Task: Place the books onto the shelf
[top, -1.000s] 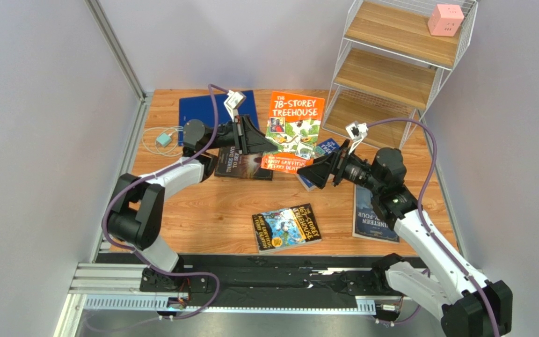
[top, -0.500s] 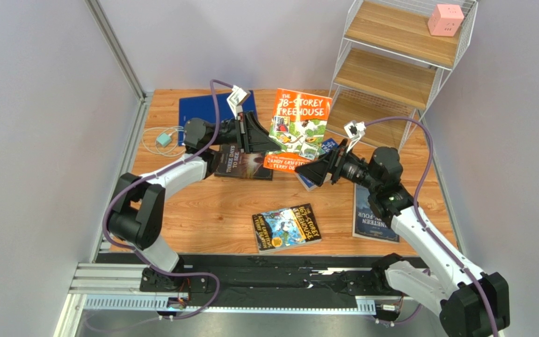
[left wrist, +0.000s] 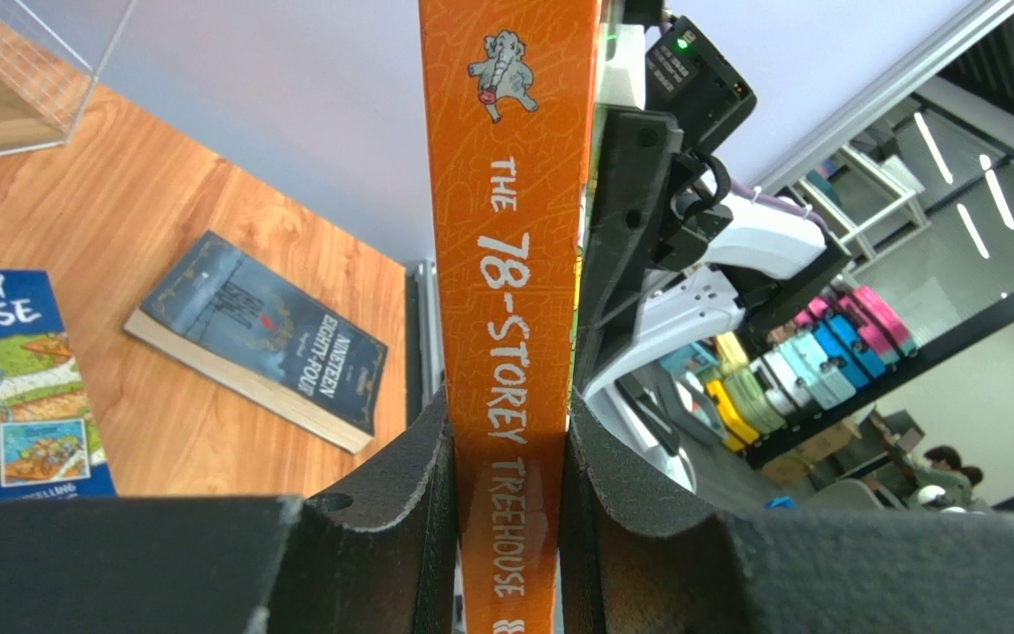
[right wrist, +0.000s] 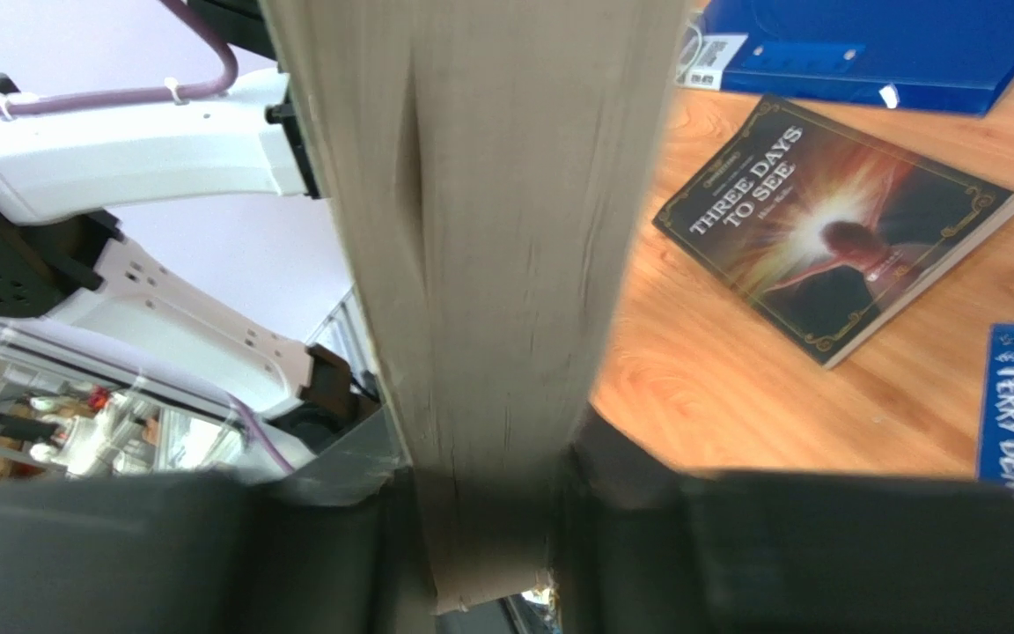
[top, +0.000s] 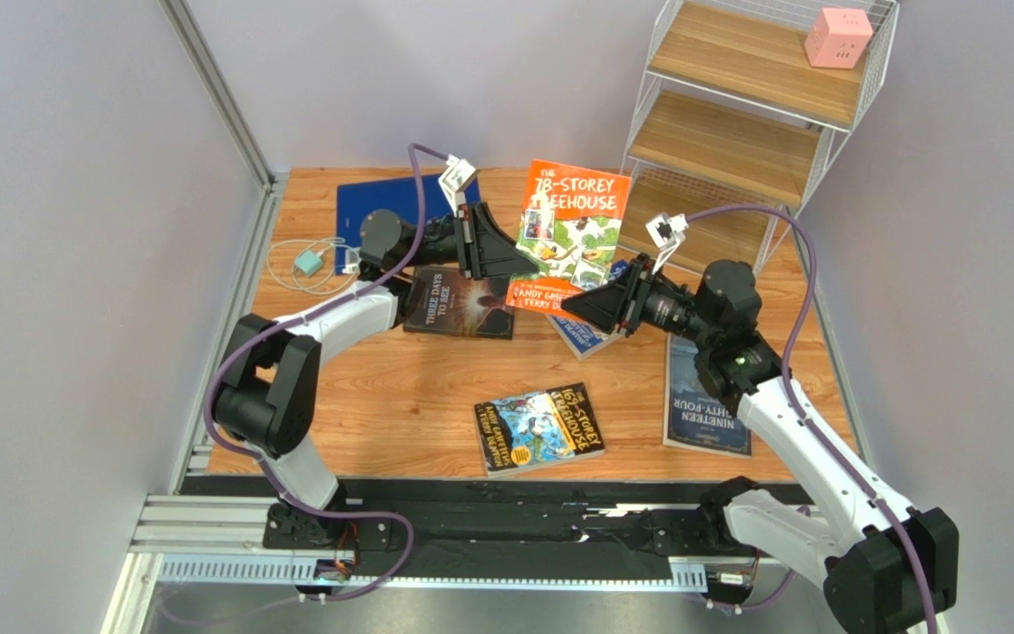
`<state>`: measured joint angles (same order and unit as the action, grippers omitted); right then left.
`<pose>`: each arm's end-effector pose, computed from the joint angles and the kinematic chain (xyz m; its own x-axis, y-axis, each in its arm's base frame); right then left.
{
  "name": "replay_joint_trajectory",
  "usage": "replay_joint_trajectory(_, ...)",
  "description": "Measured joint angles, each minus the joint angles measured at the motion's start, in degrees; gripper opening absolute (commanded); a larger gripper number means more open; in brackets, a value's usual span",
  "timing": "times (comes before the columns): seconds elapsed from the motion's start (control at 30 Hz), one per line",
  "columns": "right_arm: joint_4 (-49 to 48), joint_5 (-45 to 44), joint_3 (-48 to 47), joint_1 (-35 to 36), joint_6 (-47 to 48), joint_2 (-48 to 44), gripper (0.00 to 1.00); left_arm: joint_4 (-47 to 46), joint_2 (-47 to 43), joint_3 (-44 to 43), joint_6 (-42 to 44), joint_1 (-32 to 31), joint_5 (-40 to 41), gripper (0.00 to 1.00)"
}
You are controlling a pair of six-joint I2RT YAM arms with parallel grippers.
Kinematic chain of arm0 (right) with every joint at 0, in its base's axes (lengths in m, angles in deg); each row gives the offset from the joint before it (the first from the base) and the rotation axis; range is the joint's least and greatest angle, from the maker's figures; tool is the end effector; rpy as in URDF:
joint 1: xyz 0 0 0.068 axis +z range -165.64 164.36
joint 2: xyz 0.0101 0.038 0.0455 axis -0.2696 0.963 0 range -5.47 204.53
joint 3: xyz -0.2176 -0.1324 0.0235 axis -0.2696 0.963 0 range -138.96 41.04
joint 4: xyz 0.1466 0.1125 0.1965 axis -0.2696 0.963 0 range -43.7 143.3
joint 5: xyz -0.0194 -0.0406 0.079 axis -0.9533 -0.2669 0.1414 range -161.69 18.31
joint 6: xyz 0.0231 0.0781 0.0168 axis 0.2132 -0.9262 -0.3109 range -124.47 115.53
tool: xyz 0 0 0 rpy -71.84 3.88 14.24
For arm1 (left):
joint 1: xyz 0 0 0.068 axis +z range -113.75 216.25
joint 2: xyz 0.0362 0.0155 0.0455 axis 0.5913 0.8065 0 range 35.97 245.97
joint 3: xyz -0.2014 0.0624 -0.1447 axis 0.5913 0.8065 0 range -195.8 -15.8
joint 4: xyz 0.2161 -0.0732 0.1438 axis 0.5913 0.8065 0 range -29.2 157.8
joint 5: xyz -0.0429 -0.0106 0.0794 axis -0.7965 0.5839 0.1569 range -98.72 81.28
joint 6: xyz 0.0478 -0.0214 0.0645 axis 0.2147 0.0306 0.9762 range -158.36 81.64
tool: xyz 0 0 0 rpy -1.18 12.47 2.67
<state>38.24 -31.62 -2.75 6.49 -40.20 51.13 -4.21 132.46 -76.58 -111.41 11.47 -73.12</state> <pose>0.2365 0.1467 0.3108 -0.5776 0.2476 -0.7779 -0.6717 0.3975 0.6252 0.3183 -0.2190 0.3103 -0.7268 -0.1198 -0.6764 0.6860 -0.1779 -0.7056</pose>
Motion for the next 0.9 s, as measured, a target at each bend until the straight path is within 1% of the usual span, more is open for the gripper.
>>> replay_joint_trajectory(0.07,0.5,-0.07,-0.42,-0.07,-0.11,0.07,0.03,0.96,0.44,-1.33,0.85,-0.02,-0.13,0.0)
replay_joint_trajectory(0.17,0.7,-0.39,-1.05,-0.33,0.2,0.26,0.0,3.04,1.25,-3.32,1.97,-0.02,-0.02,0.0)
replay_joint_trajectory(0.23,1.05,-0.87,-1.51,-0.48,0.26,0.57,0.0,4.17,1.86,-4.52,2.49,-0.02,-0.02,0.0)
replay_joint_trajectory(0.3,1.46,-1.4,-1.9,-0.63,0.57,0.79,0.03,5.57,2.49,-5.68,2.91,-0.02,0.09,0.0)
replay_joint_trajectory(0.33,1.77,-1.64,-2.05,-0.63,0.7,0.81,0.08,6.12,2.71,-6.05,3.04,-0.02,0.17,0.0)
replay_joint_trajectory(0.37,2.05,-1.95,-2.25,-0.63,0.87,0.81,0.21,6.84,2.97,-6.62,3.15,-0.02,0.24,0.0)
replay_joint_trajectory(0.4,2.23,-2.12,-2.4,-0.63,1.05,0.81,0.3,7.13,3.08,-6.82,3.17,-0.02,0.33,0.0)
replay_joint_trajectory(0.43,2.25,-2.34,-2.47,-0.63,1.09,0.81,0.42,7.43,3.26,-7.32,3.17,-0.02,0.24,0.0)
replay_joint_trajectory(0.53,2.89,-2.99,-2.78,-0.63,1.53,0.81,0.46,7.63,4.11,-9.4,3.3,-0.28,0.87,0.0)
replay_joint_trajectory(0.7,4.11,-3.02,-2.25,-0.26,0.76,0.72,0.47,7.78,4.26,-10.93,3.39,-0.37,3.87,0.0)
replay_joint_trajectory(0.8,2.47,-4.07,0.42,-0.13,-1.07,-0.61,0.47,7.54,4.37,-10.93,3.23,-0.59,5.33,0.0)
replay_joint_trajectory(0.9,1.77,-6.73,4.52,-0.07,-2.82,-4.35,0.47,6.43,5.03,-10.93,2.93,-0.96,6.49,0.0)
